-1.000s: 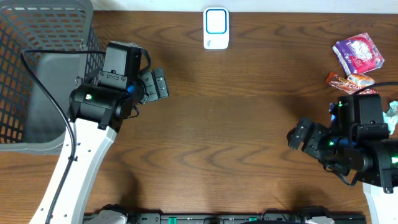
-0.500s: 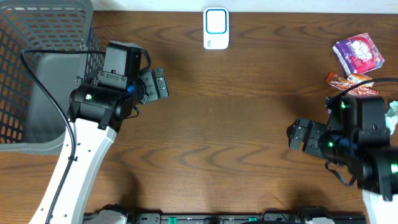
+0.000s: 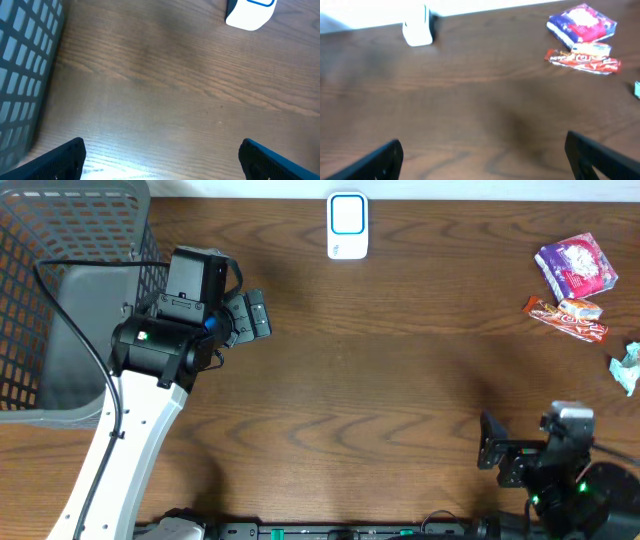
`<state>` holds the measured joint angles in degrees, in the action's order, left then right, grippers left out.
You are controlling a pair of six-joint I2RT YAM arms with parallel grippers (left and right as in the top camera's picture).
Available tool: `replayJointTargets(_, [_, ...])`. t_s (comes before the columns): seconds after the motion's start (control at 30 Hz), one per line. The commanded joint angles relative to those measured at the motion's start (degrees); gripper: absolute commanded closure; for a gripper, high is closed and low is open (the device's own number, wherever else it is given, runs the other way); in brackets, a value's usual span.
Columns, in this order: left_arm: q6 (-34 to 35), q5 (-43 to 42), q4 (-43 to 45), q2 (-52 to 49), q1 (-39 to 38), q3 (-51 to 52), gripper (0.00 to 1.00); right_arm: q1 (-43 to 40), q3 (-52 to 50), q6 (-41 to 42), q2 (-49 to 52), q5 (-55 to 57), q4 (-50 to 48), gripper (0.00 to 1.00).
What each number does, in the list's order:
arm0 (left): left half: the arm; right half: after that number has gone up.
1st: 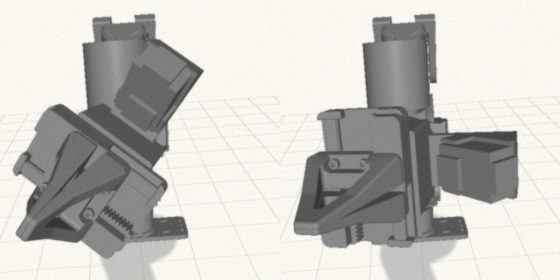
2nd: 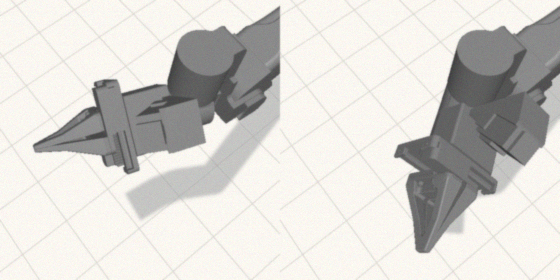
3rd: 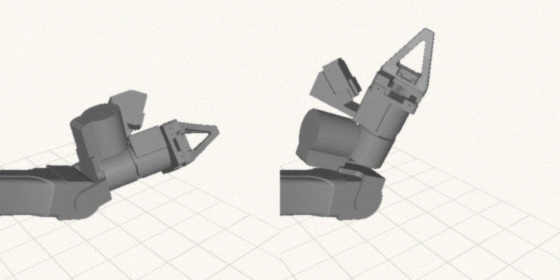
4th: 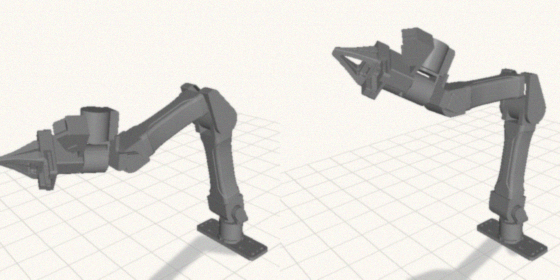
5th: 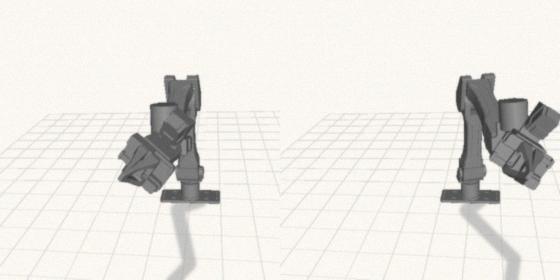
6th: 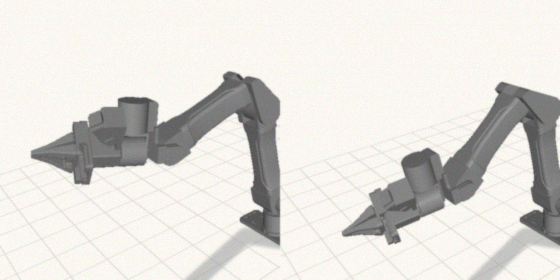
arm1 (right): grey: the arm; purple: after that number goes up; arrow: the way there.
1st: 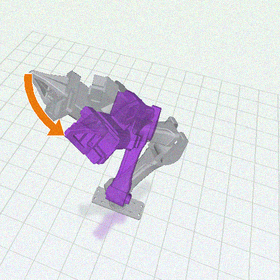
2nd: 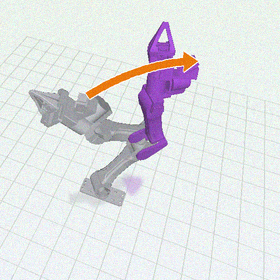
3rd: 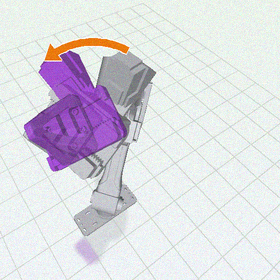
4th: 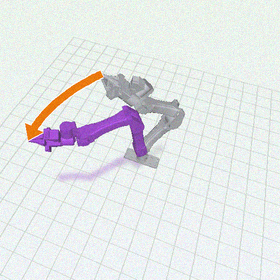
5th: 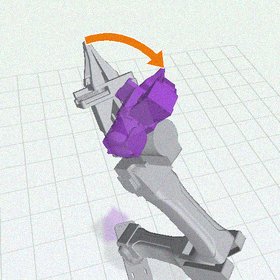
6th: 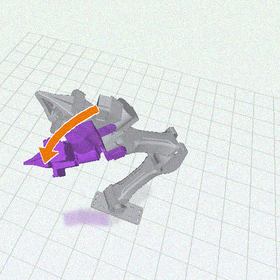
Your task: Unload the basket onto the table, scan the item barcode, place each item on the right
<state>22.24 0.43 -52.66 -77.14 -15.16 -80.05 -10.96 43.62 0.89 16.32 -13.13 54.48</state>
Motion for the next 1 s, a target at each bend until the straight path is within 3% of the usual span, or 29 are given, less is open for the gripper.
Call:
replayJointTargets(0.0, [-0.5,1.2,-0.2,0.0,0.0,0.0,0.02,-1.4,-6.1,-1.8,-5.2,-2.5,-3.6,0.01])
replayJointTargets(0.27, [-0.5,1.1,-0.2,0.0,0.0,0.0,0.02,-1.4,-21.3,-1.8,-16.1,-5.5,-17.9,0.01])
replayJointTargets(0.83, [-0.5,1.2,-0.2,0.0,0.0,0.0,0.02,7.3,-41.6,-1.5,-16.0,-4.8,-52.4,0.01])
replayJointTargets(0.97, [-0.5,1.2,-0.2,0.0,0.0,0.0,0.02,7.4,-43.3,-0.3,-16.0,-2.3,-52.5,0.01])
